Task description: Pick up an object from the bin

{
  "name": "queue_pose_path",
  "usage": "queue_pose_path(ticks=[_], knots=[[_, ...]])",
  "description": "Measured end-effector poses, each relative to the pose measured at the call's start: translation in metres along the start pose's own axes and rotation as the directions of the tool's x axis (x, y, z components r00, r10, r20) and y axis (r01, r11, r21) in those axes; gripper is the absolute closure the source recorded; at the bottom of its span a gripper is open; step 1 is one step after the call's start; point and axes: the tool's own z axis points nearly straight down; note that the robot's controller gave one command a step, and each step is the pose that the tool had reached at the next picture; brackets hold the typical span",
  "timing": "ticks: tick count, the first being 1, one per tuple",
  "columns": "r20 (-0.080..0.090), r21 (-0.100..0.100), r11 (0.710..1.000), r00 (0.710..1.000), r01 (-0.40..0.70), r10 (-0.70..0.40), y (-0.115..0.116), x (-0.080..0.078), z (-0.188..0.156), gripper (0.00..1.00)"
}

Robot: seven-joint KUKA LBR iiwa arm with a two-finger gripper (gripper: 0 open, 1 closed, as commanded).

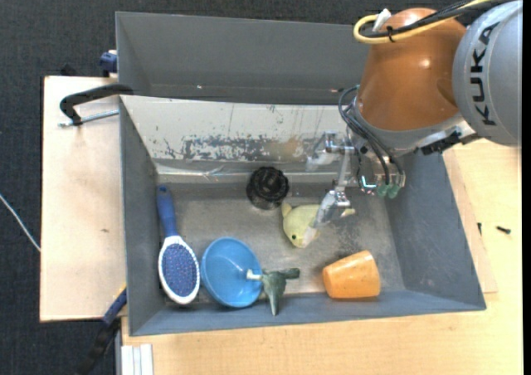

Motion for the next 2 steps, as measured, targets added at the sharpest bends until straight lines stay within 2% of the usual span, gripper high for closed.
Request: queue_pose_path(ticks=[1, 2], knots=[[0.002, 0.000, 1.000, 1.000, 0.016, -0.016, -0.005, -0.010, 0.054, 0.00], [0.010, 0.006, 0.810, 0.810, 0.587, -0.587, -0.050, 0.012, 0.144, 0.00]])
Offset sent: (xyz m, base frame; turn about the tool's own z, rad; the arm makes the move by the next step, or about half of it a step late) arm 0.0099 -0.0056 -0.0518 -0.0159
